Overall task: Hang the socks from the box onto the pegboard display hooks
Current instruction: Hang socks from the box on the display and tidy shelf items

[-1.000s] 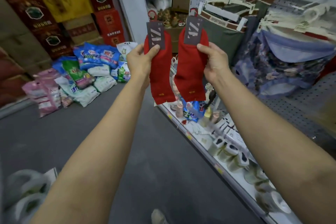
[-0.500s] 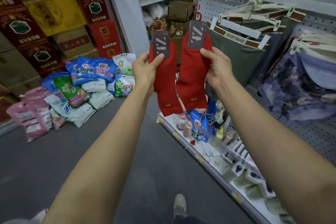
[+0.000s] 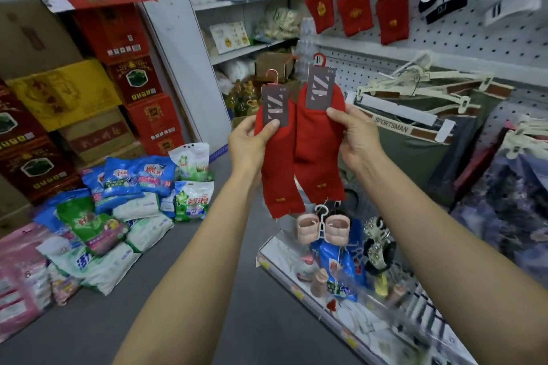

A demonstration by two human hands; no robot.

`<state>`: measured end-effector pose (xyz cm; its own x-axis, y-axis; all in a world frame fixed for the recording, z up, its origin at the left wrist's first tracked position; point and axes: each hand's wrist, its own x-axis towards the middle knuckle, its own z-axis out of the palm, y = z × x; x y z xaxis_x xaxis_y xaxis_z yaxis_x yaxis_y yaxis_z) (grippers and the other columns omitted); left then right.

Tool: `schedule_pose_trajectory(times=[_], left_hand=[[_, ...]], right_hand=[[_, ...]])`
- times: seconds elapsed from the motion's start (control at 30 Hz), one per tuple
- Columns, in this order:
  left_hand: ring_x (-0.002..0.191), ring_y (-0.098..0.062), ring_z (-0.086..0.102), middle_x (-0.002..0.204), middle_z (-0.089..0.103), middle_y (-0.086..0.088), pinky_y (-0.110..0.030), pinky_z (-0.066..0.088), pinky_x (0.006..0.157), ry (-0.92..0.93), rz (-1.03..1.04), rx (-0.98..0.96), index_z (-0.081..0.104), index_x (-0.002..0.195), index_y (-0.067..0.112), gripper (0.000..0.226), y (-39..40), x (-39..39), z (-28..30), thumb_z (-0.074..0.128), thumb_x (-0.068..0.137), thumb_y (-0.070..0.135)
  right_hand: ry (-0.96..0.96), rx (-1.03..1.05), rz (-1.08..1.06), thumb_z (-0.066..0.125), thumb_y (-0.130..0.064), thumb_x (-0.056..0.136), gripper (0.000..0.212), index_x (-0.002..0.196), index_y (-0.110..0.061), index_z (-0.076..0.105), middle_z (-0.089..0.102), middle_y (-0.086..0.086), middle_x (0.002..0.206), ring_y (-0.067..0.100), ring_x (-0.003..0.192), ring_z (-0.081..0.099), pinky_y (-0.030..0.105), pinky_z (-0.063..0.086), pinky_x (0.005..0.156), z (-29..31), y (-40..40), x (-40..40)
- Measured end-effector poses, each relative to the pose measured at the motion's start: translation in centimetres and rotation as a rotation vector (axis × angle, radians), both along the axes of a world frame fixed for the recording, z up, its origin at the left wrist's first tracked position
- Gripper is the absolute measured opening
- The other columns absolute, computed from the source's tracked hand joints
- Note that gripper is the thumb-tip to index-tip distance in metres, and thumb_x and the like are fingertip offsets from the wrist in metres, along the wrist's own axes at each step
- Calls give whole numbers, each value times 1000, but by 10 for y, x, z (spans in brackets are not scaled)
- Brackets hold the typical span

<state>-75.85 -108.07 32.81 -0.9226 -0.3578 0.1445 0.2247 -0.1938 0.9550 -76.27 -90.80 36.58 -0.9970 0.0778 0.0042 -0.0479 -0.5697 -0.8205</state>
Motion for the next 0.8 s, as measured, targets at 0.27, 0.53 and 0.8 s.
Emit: schedule_pose_trajectory(times=[0.27, 0.53, 0.8], left_hand=[[94, -20, 72, 104, 75, -8, -36, 58, 87, 23, -191, 6, 71, 111, 8, 28, -35, -83, 21, 75, 84, 7], [88, -14, 71, 93, 76, 1, -34, 58, 88, 62, -340, -6, 71, 106, 11, 22, -62, -158, 34, 75, 84, 6], [100, -27, 71, 103, 75, -10, -45, 56, 94, 154, -444, 24, 72, 105, 11, 21, -23, -219, 66, 76, 84, 12]], right_hand=[[48, -23, -168, 62, 8, 83, 18, 95, -4, 69, 75, 0, 74, 9, 66, 70, 20, 55, 62, 11, -42, -65], [63, -16, -323, 62, 9, 84, 19, 92, -6, 70, 75, 0, 75, 9, 69, 70, 20, 55, 65, 13, -78, -105], [133, 15, -458, 65, 6, 81, 16, 89, -7, 70, 74, 2, 75, 11, 66, 68, 21, 55, 64, 49, -53, -149]])
